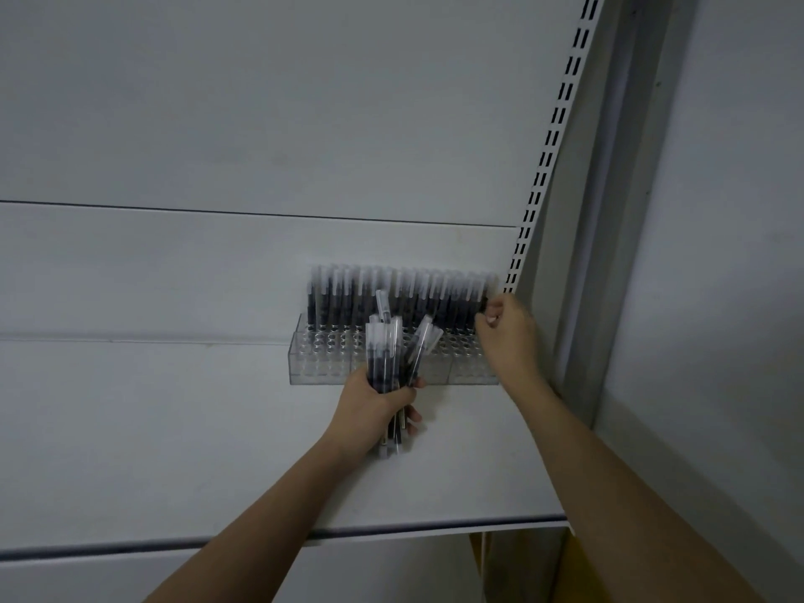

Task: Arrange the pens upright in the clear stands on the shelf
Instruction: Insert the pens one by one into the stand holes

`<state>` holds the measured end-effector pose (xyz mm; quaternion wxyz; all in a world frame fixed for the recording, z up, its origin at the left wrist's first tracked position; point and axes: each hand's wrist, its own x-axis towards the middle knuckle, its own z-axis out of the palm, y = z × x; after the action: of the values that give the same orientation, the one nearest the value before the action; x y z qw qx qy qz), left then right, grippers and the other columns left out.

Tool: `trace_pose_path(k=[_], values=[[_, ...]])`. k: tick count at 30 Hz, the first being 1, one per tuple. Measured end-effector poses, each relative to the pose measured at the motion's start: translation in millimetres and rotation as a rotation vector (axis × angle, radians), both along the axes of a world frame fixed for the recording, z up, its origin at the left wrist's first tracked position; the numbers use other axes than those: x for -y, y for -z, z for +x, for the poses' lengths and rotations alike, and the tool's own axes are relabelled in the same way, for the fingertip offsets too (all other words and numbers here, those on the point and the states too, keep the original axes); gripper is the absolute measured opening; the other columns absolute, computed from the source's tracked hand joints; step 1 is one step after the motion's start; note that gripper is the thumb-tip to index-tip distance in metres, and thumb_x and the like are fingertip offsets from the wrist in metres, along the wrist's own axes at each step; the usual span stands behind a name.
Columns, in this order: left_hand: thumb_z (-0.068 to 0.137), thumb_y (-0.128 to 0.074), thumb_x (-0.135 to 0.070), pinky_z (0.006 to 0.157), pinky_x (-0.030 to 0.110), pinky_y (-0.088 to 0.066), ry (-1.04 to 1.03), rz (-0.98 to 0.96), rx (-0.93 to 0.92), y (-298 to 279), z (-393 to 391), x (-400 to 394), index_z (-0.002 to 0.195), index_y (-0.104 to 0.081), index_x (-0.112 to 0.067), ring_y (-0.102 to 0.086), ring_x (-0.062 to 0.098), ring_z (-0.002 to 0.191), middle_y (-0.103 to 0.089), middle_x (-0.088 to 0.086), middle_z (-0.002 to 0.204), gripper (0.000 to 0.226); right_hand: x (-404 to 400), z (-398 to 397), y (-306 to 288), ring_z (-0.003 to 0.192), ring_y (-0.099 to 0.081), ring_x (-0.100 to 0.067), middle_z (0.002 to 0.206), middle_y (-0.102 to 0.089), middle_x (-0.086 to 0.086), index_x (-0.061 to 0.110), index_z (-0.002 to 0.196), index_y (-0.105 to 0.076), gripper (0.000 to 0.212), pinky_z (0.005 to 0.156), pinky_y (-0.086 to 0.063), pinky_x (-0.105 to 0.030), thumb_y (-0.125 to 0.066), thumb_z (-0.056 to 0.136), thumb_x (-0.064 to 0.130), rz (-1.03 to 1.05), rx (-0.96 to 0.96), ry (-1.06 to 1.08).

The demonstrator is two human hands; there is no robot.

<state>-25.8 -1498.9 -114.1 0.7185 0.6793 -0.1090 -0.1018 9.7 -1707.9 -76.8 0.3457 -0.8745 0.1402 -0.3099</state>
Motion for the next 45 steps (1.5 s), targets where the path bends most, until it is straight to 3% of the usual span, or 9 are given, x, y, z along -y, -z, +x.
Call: trace_pose_path(k=[5, 12, 18, 26, 30, 32, 35, 42, 45], values=[[0.087, -0.062, 0.006, 0.052, 0.036, -0.056, 0.009, 0.003, -0.017, -0.6, 0.6, 0.3, 0.102, -0.063, 0.003, -0.068, 0.032, 0.060, -0.068, 0.027, 0.074, 0.015, -42.3, -34.3, 13.5, 0.086, -0.063, -0.012, 0.098, -0.065, 0.002, 0.020, 0.106, -0.062, 0.009, 0.076, -0.052, -0.023, -0.056, 0.100, 0.020, 0.410, 0.123, -0.230], [0.085, -0.062, 0.009, 0.054, 0.041, -0.057, 0.024, -0.039, -0.013, -5.3, -4.4, 1.4, 0.101, -0.062, 0.009, -0.067, 0.038, 0.062, -0.067, 0.036, 0.082, 0.016, -71.9, -53.3, 42.8, 0.080, -0.068, -0.016, 0.097, -0.072, -0.009, 0.017, 0.108, -0.069, 0.016, 0.071, -0.057, -0.027, -0.059, 0.099, 0.026, 0.761, 0.007, -0.426], [0.086, -0.062, 0.009, 0.056, 0.042, -0.056, 0.001, -0.025, 0.009, -4.1, -5.1, 3.3, 0.099, -0.064, 0.004, -0.067, 0.037, 0.059, -0.068, 0.030, 0.071, 0.014, -69.2, -55.3, 43.3, 0.078, -0.069, -0.014, 0.095, -0.072, -0.010, 0.010, 0.106, -0.070, 0.016, 0.071, -0.056, -0.026, -0.062, 0.097, 0.020, 0.778, 0.033, -0.450], [0.085, -0.061, 0.007, 0.056, 0.043, -0.057, 0.006, 0.025, 0.042, -3.2, -5.3, 2.6, 0.103, -0.065, 0.005, -0.068, 0.038, 0.061, -0.070, 0.029, 0.085, 0.018, -70.4, -56.0, 44.7, 0.075, -0.068, -0.012, 0.088, -0.071, -0.006, 0.009, 0.103, -0.070, 0.013, 0.071, -0.056, -0.031, -0.061, 0.098, 0.018, 0.773, 0.053, -0.412], [0.086, -0.060, 0.007, 0.055, 0.045, -0.056, 0.005, 0.052, 0.032, -5.5, -6.7, 2.9, 0.102, -0.065, 0.008, -0.069, 0.038, 0.059, -0.070, 0.028, 0.075, 0.017, -66.5, -53.7, 44.9, 0.081, -0.069, -0.019, 0.092, -0.073, -0.010, 0.011, 0.104, -0.070, 0.015, 0.073, -0.057, -0.033, -0.060, 0.098, 0.020, 0.808, 0.078, -0.364], [0.087, -0.060, 0.007, 0.055, 0.045, -0.056, 0.004, 0.062, 0.022, -6.6, -7.5, 3.0, 0.102, -0.065, 0.007, -0.069, 0.038, 0.059, -0.072, 0.019, 0.070, 0.016, -58.7, -51.1, 41.3, 0.084, -0.070, -0.021, 0.094, -0.073, -0.010, 0.012, 0.104, -0.069, 0.015, 0.073, -0.058, -0.033, -0.058, 0.099, 0.022, 0.820, 0.105, -0.309], [0.088, -0.059, 0.008, 0.048, 0.033, -0.053, 0.008, 0.056, 0.008, -8.5, -8.3, 1.7, 0.105, -0.065, 0.009, -0.067, 0.031, 0.055, -0.075, 0.007, 0.074, 0.018, -44.3, -45.7, 25.3, 0.081, -0.069, -0.015, 0.094, -0.072, -0.006, 0.013, 0.102, -0.068, 0.015, 0.070, -0.056, -0.027, -0.057, 0.100, 0.023, 0.803, 0.148, -0.266], [0.091, -0.058, 0.008, 0.041, 0.022, -0.045, 0.013, 0.050, -0.019, -12.7, -12.1, 1.1, 0.107, -0.062, 0.013, -0.059, 0.018, 0.041, -0.070, 0.000, 0.060, 0.018, -5.2, -29.4, -26.6, 0.068, -0.062, -0.004, 0.092, -0.068, 0.000, 0.030, 0.102, -0.059, 0.010, 0.059, -0.049, -0.019, -0.056, 0.101, 0.020, 0.562, 0.218, -0.255], [0.091, -0.058, 0.007, 0.041, 0.023, -0.045, 0.015, 0.058, -0.023, -14.0, -12.4, 1.0, 0.108, -0.062, 0.011, -0.059, 0.017, 0.042, -0.070, 0.000, 0.060, 0.018, 9.5, -23.2, -37.8, 0.072, -0.057, -0.016, 0.094, -0.069, 0.000, 0.029, 0.108, -0.058, 0.012, 0.061, -0.048, -0.027, -0.055, 0.101, 0.020, 0.453, 0.215, -0.266]])
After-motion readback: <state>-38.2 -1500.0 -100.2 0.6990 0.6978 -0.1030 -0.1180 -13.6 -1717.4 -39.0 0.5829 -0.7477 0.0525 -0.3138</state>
